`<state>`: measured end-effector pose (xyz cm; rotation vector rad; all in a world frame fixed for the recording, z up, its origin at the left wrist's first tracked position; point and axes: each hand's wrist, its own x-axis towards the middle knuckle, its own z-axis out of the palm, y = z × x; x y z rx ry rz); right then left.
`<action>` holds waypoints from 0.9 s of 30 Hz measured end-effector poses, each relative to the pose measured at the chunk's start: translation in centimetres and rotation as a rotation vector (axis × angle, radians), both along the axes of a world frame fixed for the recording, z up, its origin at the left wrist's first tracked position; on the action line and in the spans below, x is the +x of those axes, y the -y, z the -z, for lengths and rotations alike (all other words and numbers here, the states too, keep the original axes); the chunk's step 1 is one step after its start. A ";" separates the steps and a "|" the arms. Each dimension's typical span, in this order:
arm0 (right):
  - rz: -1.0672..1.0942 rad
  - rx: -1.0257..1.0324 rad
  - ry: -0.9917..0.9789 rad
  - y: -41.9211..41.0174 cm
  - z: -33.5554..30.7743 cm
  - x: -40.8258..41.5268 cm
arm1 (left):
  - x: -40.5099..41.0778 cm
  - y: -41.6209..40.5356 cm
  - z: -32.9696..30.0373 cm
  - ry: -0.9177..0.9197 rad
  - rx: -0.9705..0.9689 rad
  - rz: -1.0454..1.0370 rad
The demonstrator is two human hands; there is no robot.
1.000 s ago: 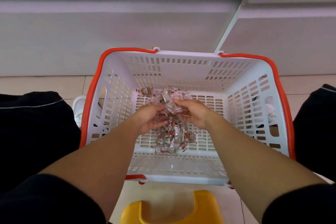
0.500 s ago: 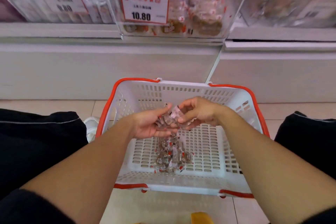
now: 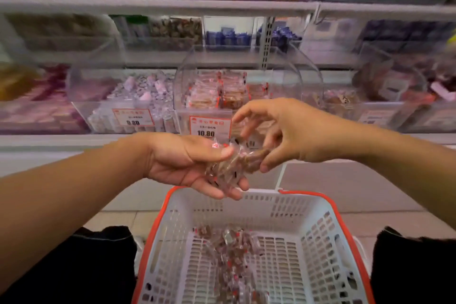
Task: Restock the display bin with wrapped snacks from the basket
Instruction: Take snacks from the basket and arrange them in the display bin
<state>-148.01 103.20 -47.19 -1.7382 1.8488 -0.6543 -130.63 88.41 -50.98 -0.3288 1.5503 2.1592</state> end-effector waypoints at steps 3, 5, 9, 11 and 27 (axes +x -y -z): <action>-0.024 -0.033 -0.030 -0.9 -0.6 -0.2 | -0.8 -0.8 0.0 -0.044 -0.014 -0.019; -0.011 -0.107 0.004 -1.2 0.3 -0.3 | -2.1 -1.5 0.5 -0.074 -0.094 -0.010; 0.084 -0.257 0.019 -0.9 1.9 -1.6 | -3.8 -1.3 0.8 -0.077 -0.151 -0.038; 0.081 -0.246 0.029 -0.5 2.2 -2.0 | -4.0 -0.7 0.7 -0.061 -0.117 -0.068; -0.039 -0.114 0.007 -0.6 2.3 -1.9 | -3.7 -1.2 -0.1 -0.137 -0.421 -0.055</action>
